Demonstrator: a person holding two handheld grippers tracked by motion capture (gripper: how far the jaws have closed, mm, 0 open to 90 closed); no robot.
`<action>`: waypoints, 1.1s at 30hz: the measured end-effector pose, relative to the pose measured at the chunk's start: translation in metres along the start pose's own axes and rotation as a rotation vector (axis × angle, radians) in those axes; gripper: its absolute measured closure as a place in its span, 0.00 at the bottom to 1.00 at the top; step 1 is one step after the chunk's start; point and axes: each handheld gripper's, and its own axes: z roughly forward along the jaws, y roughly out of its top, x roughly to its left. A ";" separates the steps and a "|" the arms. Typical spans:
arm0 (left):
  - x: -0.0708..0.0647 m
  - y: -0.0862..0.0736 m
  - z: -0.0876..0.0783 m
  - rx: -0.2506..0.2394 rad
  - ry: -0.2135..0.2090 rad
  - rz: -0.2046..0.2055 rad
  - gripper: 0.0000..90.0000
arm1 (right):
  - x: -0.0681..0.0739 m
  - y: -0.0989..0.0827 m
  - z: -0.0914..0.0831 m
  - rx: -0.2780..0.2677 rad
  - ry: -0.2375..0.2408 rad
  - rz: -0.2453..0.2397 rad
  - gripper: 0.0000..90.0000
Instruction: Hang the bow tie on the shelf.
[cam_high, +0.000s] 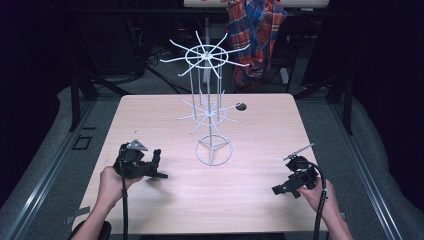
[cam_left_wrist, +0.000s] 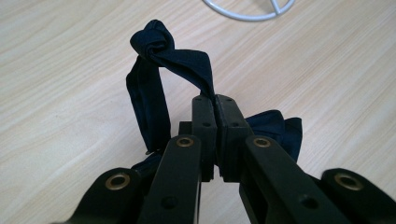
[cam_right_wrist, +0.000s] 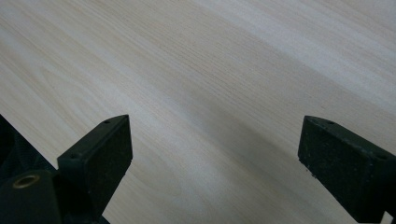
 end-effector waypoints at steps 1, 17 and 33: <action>0.000 0.000 0.000 0.000 0.000 0.000 0.97 | 0.000 0.000 0.000 0.000 0.000 0.000 0.11; 0.006 0.012 -0.011 -0.092 0.031 -0.017 0.97 | 0.001 -0.001 0.000 -0.002 -0.013 0.006 0.10; 0.012 0.029 -0.016 -0.168 0.029 -0.026 0.97 | 0.000 0.000 -0.001 -0.004 -0.006 0.001 0.11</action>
